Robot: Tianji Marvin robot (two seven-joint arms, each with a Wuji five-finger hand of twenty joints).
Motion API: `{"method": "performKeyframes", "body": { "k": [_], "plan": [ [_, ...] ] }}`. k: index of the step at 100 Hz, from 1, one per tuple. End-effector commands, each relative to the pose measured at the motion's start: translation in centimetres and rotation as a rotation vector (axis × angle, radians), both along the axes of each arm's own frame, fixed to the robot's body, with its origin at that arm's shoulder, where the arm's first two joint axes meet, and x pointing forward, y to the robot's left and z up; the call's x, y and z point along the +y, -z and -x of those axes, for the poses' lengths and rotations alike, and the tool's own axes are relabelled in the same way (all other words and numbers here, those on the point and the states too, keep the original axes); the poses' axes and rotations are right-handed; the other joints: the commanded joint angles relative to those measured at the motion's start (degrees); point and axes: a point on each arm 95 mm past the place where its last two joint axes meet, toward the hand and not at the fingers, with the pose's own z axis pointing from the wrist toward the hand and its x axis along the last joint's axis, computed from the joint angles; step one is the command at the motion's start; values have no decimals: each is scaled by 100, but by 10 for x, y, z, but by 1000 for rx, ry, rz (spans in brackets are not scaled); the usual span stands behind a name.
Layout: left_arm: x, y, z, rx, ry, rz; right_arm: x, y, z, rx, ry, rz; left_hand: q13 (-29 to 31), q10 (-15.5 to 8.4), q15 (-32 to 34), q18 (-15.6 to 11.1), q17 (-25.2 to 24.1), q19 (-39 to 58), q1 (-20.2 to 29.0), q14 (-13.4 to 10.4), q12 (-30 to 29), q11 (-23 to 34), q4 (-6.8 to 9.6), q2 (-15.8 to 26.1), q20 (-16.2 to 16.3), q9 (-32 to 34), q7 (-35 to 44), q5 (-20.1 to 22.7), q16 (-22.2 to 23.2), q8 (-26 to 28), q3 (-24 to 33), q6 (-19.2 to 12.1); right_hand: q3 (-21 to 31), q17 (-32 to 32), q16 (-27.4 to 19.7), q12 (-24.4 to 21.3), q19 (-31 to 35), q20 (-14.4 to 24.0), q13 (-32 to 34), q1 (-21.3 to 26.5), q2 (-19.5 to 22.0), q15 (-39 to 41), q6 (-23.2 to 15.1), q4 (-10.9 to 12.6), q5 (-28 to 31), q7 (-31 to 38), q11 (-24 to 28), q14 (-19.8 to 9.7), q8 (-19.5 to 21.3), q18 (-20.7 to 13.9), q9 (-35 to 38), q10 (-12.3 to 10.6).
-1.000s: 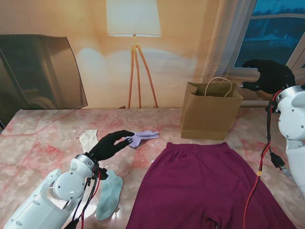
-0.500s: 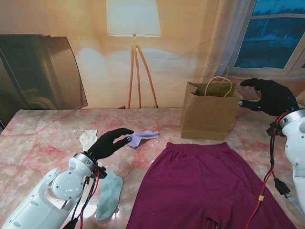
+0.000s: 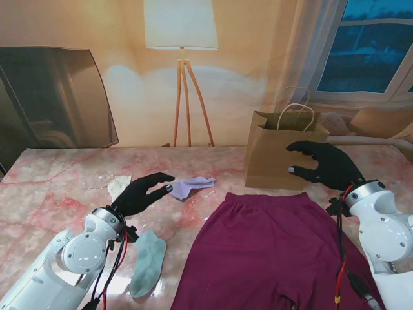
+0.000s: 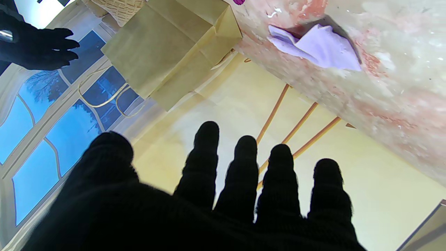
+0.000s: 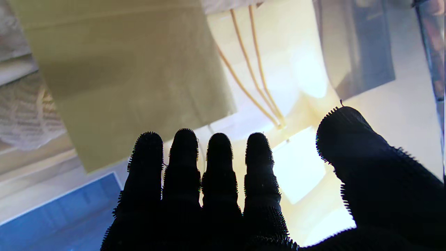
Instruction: Fold the socks and the shorts into the kraft paper bag
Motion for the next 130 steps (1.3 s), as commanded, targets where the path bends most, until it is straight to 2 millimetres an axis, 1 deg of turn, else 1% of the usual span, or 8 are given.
{"method": "performKeyframes", "body": {
  "k": [1,41,62,76,93,111,117,130],
  "plan": [
    [6,-2,-1,3,-6,-15,12,21,4,45,-32,-15,-60,-198,-111,-57,-9,55,98,-212,-6,-67,113,-37,114,-96,52,56,-34,30,-47,-85,17,25,-90,-73,91,-195,32,-68,183,-26,7,341,85,-10,-75,-203,-63,-334,96,53],
    [27,0,-11,35,-45,-68,49,72,4,144,-129,-48,225,-181,53,-119,282,708,507,-118,36,7,182,-338,372,63,165,201,81,33,435,9,-71,-112,-65,-59,218,-270,5,-160,217,-10,-48,361,71,-24,-58,-196,-46,-267,85,2],
    [33,12,-9,73,-39,-163,59,84,2,171,-153,-47,1487,-72,1008,-220,1522,2879,852,174,328,420,-493,-1938,1044,765,712,503,825,-1,3759,61,-104,-182,-49,-58,279,-232,-28,-197,248,-36,-71,369,56,-26,-57,-190,-28,-202,83,-19],
    [38,22,-2,99,-40,-254,63,87,1,177,-162,-46,2259,-58,1781,-262,2584,3827,1174,234,561,775,-662,-2514,1237,1354,1293,606,1305,57,4350,-45,-130,-211,-37,-55,298,-204,-39,-221,280,-47,-88,373,52,-26,-52,-193,-16,-185,75,-41],
    [47,35,12,153,-20,-338,65,89,2,181,-172,-40,2589,-221,2527,-412,3008,4686,1233,128,863,1078,-724,-2750,1329,1503,1345,423,1939,-132,4327,-111,-154,-217,-19,-46,330,-158,-23,-244,298,-45,-112,380,54,-25,-30,-184,-2,-141,108,-52],
    [51,52,24,180,3,-406,66,95,2,198,-178,-46,2542,-485,3577,-363,2982,5305,1237,20,3155,2293,-902,-3032,1562,1485,1402,389,3359,-142,4325,-208,-167,-231,-2,-38,344,-112,-14,-240,319,-50,-121,389,54,-29,-16,-192,10,-123,107,-63],
    [51,57,27,190,4,-424,67,96,2,200,-180,-48,2555,-549,3791,-401,3015,5476,1330,-56,4550,2460,-1077,-3161,1639,1631,1432,385,3549,-127,4098,-234,-170,-237,3,-36,344,-100,-15,-243,317,-52,-115,389,61,-26,-12,-180,15,-110,107,-64],
    [52,67,29,197,-4,-442,69,99,2,202,-184,-51,2510,-698,4009,-302,2929,5610,1447,-107,5786,2980,-1199,-3316,1734,1901,1491,456,3663,-103,3859,-344,-174,-246,17,-31,350,-67,-8,-252,323,-49,-126,390,65,-28,1,-177,23,-81,123,-65]
  ]
}}
